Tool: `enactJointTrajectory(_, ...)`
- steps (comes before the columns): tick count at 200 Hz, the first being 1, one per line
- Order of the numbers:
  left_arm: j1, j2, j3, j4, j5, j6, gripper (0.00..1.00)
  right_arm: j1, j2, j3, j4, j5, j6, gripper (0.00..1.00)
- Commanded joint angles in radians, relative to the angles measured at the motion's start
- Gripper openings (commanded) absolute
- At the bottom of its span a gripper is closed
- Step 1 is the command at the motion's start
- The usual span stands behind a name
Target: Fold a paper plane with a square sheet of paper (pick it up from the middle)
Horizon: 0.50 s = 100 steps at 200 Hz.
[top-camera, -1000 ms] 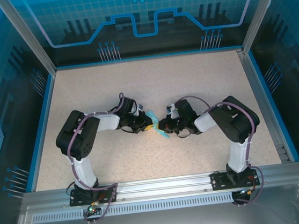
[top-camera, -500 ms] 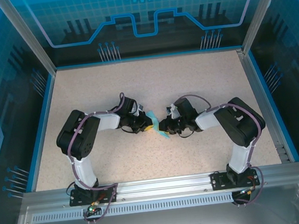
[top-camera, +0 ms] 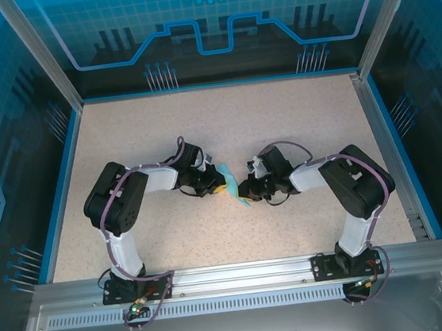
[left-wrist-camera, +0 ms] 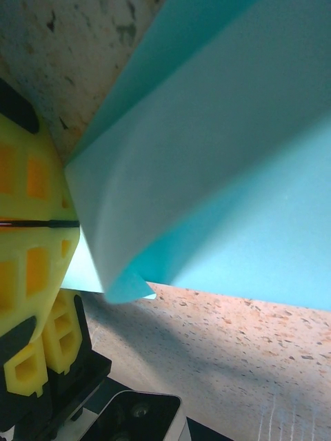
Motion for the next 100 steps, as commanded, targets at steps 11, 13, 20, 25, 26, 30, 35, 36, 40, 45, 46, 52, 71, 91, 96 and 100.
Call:
enactJointTrajectory(11, -0.004, -0.007, 0.022, -0.018, 0.004, 0.029, 0.10, -0.019, 0.012, 0.000, -0.056, 0.000, 0.006, 0.07)
enactJointTrajectory(13, -0.004, -0.010, 0.020, -0.015, 0.007, 0.030, 0.11, -0.019, 0.013, -0.001, -0.054, -0.001, 0.009, 0.07)
enactJointTrajectory(20, -0.003, -0.021, 0.017, -0.004, 0.013, 0.029, 0.11, -0.021, 0.014, -0.007, -0.042, -0.001, 0.019, 0.06)
enactJointTrajectory(25, -0.004, -0.031, 0.012, 0.006, 0.018, 0.029, 0.12, -0.023, 0.015, -0.011, -0.031, 0.000, 0.028, 0.06)
enactJointTrajectory(26, -0.004, -0.032, 0.011, 0.007, 0.018, 0.029, 0.11, -0.023, 0.015, -0.013, -0.028, -0.002, 0.030, 0.06)
enactJointTrajectory(30, -0.003, -0.038, 0.008, 0.013, 0.021, 0.028, 0.12, -0.027, 0.014, -0.016, -0.018, -0.004, 0.037, 0.05)
enactJointTrajectory(35, -0.004, -0.049, 0.003, 0.019, 0.026, 0.028, 0.13, -0.029, 0.016, -0.022, -0.008, -0.005, 0.045, 0.05)
enactJointTrajectory(36, -0.004, -0.051, 0.002, 0.020, 0.026, 0.028, 0.13, -0.030, 0.017, -0.022, -0.007, -0.005, 0.048, 0.05)
enactJointTrajectory(40, -0.004, -0.059, -0.003, 0.027, 0.028, 0.028, 0.13, -0.031, 0.016, -0.025, 0.004, -0.007, 0.052, 0.05)
enactJointTrajectory(45, -0.004, -0.067, -0.010, 0.037, 0.031, 0.027, 0.14, -0.033, 0.017, -0.031, 0.013, -0.007, 0.060, 0.04)
enactJointTrajectory(46, -0.004, -0.070, -0.011, 0.039, 0.032, 0.027, 0.14, -0.033, 0.016, -0.031, 0.014, -0.008, 0.061, 0.04)
enactJointTrajectory(52, -0.004, -0.080, -0.020, 0.049, 0.035, 0.027, 0.14, -0.036, 0.018, -0.035, 0.023, -0.011, 0.067, 0.04)
enactJointTrajectory(71, -0.008, -0.107, -0.046, 0.070, 0.038, 0.025, 0.16, -0.036, 0.024, -0.035, 0.025, -0.018, 0.075, 0.04)
enactJointTrajectory(91, -0.018, -0.111, -0.061, 0.077, 0.040, 0.020, 0.16, -0.039, 0.032, -0.035, 0.024, -0.022, 0.079, 0.04)
enactJointTrajectory(96, -0.021, -0.110, -0.064, 0.078, 0.040, 0.019, 0.16, -0.038, 0.034, -0.035, 0.024, -0.022, 0.082, 0.04)
enactJointTrajectory(100, -0.021, -0.109, -0.066, 0.080, 0.040, 0.018, 0.16, -0.038, 0.036, -0.036, 0.024, -0.024, 0.084, 0.04)
